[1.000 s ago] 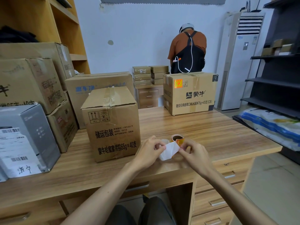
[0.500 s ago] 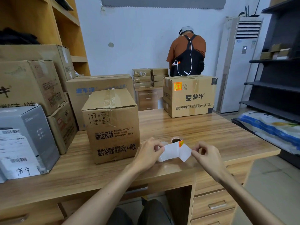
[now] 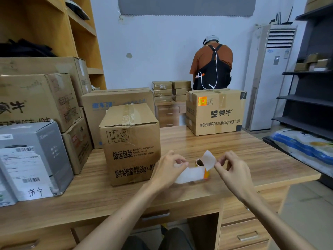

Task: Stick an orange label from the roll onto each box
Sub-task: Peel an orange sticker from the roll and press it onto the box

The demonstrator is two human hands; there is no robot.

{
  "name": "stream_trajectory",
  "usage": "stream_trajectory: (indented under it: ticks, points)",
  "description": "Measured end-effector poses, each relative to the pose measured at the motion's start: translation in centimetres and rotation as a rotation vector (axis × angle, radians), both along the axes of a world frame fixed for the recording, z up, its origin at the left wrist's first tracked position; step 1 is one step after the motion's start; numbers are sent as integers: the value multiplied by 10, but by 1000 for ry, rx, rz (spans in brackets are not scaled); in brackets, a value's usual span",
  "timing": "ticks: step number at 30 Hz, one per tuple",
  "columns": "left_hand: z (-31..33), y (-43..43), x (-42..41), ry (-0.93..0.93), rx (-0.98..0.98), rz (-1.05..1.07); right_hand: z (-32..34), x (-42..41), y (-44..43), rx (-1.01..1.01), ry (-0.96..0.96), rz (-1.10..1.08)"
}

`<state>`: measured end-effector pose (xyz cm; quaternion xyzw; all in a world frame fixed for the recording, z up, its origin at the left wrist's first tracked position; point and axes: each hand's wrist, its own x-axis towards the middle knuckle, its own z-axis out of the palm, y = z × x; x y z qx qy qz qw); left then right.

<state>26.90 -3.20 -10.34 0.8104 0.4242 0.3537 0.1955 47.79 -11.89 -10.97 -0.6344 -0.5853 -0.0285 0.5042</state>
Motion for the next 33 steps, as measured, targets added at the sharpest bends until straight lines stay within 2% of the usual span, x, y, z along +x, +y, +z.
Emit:
stream_trajectory:
  ticks: [5,13,17,21,25,28,30,33]
  points:
    - [18,-8,1,-135,-2,9,8,-26,4,58,-182,30]
    - [37,-19,-5,-396,-84,3,18,-64,9,220,-513,-48]
    - [44,-22,-12,-439,-85,12,23,-77,11,306,-668,-112]
    - [50,-22,-22,-447,-86,43,23,-86,13,363,-738,-112]
    - [58,-19,-37,-440,-49,71,28,-91,10,404,-715,-66]
    - [61,-19,-50,-449,-45,78,34,-92,10,397,-623,-5]
    - [63,-18,-62,-473,-58,59,37,-94,12,350,-473,43]
    - [66,-18,-80,-475,-83,4,44,-101,18,209,-72,205]
